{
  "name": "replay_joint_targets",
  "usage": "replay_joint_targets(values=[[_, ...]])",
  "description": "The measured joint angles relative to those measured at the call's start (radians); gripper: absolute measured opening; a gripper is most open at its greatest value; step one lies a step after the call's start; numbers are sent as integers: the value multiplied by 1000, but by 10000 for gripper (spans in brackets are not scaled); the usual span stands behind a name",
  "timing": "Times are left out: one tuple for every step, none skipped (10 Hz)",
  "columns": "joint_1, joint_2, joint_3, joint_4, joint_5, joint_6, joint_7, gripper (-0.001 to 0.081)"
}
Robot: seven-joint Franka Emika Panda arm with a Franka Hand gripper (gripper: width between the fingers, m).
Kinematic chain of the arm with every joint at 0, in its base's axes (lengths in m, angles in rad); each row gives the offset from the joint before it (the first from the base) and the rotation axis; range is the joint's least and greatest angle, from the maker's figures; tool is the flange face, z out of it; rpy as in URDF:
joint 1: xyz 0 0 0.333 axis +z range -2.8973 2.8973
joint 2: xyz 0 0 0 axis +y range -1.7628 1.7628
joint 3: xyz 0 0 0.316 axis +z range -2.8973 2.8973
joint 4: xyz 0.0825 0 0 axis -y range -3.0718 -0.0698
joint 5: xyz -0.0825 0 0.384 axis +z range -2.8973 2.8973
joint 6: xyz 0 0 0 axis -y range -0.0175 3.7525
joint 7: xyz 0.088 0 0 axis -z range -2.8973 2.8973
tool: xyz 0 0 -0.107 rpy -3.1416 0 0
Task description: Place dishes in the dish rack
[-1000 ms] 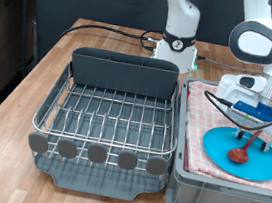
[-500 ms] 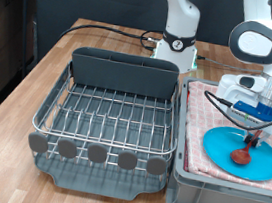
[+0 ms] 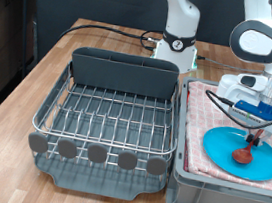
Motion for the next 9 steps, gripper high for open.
replay_joint_targets(values=[[-2,-11,5,0,12,-4,-8,84],[-4,-26,11,0,35,-11,-25,84],[-7,-45,18,0,69,-27,-54,84],[-12,-70,27,-1,115,-47,-94,84],[-16,-97,34,-1,162,-67,-137,84],[-17,-125,38,-3,210,-86,-179,84],[-18,-152,38,-5,254,-101,-210,84],[-18,-183,38,-11,294,-122,-215,84],[-18,-218,38,-21,324,-162,-193,84]])
